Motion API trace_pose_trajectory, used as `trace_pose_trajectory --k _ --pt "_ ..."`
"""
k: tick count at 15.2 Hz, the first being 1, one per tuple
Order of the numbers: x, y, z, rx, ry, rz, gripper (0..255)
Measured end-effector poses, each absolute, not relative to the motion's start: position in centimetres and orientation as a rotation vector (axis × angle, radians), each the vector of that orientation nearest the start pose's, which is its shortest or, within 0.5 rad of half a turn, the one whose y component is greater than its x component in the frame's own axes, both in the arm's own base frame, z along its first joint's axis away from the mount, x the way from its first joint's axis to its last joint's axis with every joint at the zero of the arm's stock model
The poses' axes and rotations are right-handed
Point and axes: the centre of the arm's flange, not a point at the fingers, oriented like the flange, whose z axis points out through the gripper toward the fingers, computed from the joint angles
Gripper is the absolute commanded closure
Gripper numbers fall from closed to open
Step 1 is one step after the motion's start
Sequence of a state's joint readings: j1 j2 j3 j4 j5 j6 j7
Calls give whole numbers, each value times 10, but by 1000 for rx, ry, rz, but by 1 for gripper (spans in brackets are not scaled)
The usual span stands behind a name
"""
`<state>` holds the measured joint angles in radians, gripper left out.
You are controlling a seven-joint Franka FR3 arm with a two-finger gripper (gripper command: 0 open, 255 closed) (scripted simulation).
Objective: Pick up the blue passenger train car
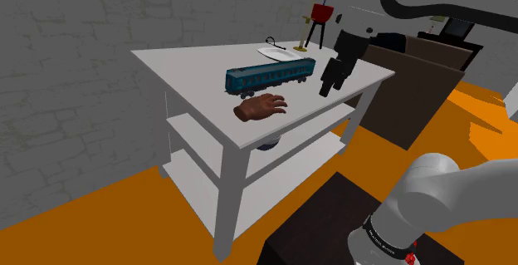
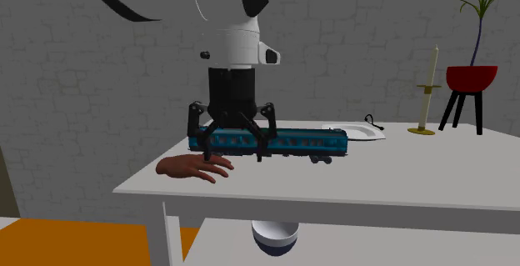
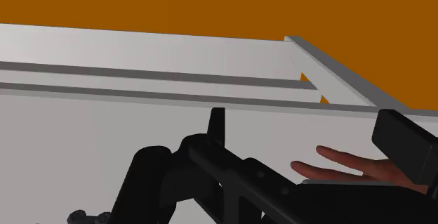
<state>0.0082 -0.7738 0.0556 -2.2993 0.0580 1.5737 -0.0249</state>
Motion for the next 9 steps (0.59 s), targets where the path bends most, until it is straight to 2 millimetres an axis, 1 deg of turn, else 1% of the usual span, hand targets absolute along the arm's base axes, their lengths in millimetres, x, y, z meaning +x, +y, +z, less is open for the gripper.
trace_pose_trajectory --k 1,2,3,6,7,9 --pt "310 32 613 -3119 -117 -74 0" --pt "315 27 613 -3116 -162 -71 0" --pt "320 20 614 -3110 -243 -67 0" --pt "348 -8 617 -3069 -554 -50 0" --pt "360 -18 616 -3047 -661 -44 0" --pt "382 -30 616 -2990 -884 -32 0"
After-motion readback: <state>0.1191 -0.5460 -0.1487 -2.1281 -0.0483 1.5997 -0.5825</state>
